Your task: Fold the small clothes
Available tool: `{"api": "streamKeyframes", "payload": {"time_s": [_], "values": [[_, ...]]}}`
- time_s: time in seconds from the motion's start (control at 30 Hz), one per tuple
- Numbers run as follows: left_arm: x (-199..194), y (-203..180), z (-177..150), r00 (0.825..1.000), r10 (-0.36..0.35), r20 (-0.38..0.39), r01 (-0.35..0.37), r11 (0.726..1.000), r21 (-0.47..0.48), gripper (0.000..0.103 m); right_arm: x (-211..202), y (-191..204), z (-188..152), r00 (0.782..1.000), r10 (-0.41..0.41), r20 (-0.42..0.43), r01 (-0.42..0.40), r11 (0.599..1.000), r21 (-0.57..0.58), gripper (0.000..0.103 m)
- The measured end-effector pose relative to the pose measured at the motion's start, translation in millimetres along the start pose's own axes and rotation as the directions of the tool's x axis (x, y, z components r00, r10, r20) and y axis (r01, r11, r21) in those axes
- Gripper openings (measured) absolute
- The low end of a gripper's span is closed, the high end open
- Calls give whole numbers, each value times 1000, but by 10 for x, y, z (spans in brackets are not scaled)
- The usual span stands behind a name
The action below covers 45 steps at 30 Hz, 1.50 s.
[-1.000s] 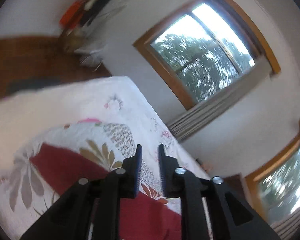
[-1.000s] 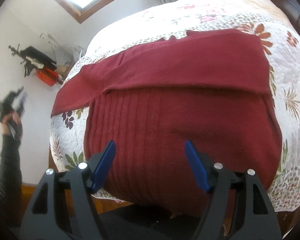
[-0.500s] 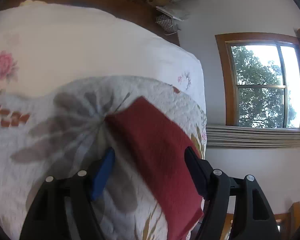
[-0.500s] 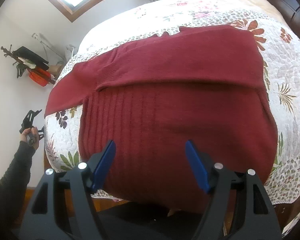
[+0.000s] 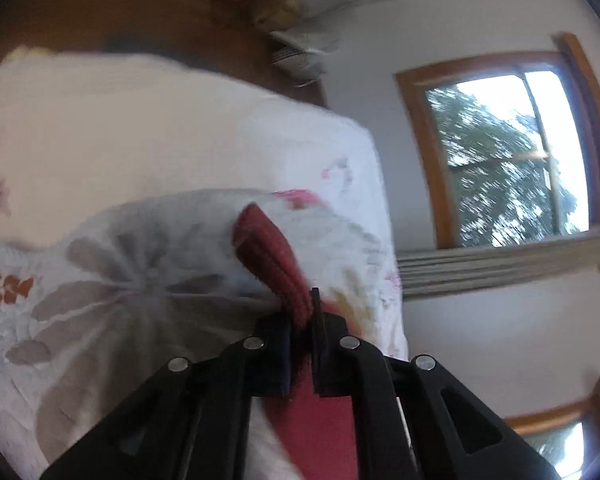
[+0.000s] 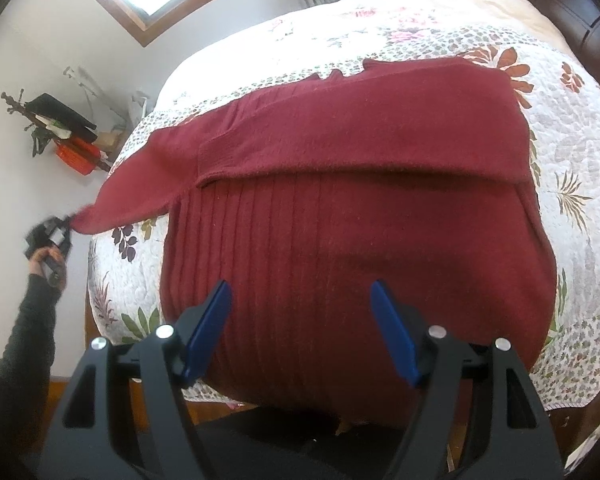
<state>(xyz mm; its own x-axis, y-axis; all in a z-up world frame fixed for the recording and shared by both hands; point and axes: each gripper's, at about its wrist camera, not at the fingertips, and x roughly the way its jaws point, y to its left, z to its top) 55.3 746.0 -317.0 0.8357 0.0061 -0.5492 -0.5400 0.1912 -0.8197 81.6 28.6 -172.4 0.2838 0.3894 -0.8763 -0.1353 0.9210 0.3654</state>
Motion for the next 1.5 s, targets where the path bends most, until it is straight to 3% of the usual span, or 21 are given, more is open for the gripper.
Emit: {"api": "streamKeyframes", "payload": {"time_s": [0.1, 0.2, 0.27, 0.4, 0.5, 0.63, 0.7, 0.83, 1.0, 1.1, 1.13, 1.17, 1.23, 1.3, 1.4, 1.5], "values": [[-212, -600, -108, 998, -65, 5, 64, 988, 142, 7, 7, -21, 20, 1000, 12, -1, -12, 1000, -2, 72], [-392, -1281, -377, 991, -131, -21, 131, 947, 294, 7, 16, -49, 40, 1000, 30, 1, -30, 1000, -5, 72], [-439, -1667, -608, 987, -156, -49, 163, 910, 380, 7, 4, -71, 54, 999, 44, 7, -44, 999, -8, 72], [-427, -2394, -1322, 968, -200, -149, 249, 813, 527, 7, -40, -151, 62, 998, 61, 23, -61, 998, 1, 72], [-294, -2654, -1852, 954, -190, -231, 292, 755, 587, 7, -94, -268, 54, 997, 67, 38, -68, 997, 22, 72], [22, -2751, -2639, 933, -110, -343, 314, 714, 626, 7, -170, -488, 19, 997, 64, 51, -67, 996, 66, 72], [290, -2671, -3031, 926, -35, -377, 293, 696, 656, 7, -197, -582, 5, 997, 55, 57, -59, 995, 81, 72], [749, -2377, -3666, 892, 92, -444, 264, 691, 673, 7, -255, -696, -22, 997, 43, 63, -49, 994, 97, 72], [1104, -1968, -4193, 838, 211, -504, 216, 719, 661, 9, -305, -754, -16, 997, 28, 71, -34, 995, 89, 73], [1143, -1828, -4287, 820, 234, -523, 224, 709, 668, 28, -298, -768, 60, 996, 46, 70, -52, 995, 85, 73], [1130, -1809, -4320, 819, 236, -522, 225, 706, 672, 48, -299, -765, 100, 996, 60, 71, -66, 994, 82, 73], [1078, -1810, -4329, 824, 235, -516, 224, 701, 677, 77, -292, -751, 154, 994, 76, 72, -82, 994, 78, 74], [937, -1813, -4307, 845, 215, -489, 220, 695, 684, 95, -249, -689, 332, 989, 128, 71, -132, 989, 63, 76], [760, -1791, -4204, 858, 201, -472, 214, 697, 685, 99, -139, -609, 567, 981, 186, 53, -188, 981, 54, 77], [575, -1734, -4078, 856, 237, -460, 178, 701, 691, 99, 118, -520, 880, 959, 282, 0, -281, 956, 80, 78], [347, -1518, -3990, 851, 296, -434, 124, 689, 714, 99, 515, -464, 1197, 921, 384, -65, -370, 915, 159, 78]]}}
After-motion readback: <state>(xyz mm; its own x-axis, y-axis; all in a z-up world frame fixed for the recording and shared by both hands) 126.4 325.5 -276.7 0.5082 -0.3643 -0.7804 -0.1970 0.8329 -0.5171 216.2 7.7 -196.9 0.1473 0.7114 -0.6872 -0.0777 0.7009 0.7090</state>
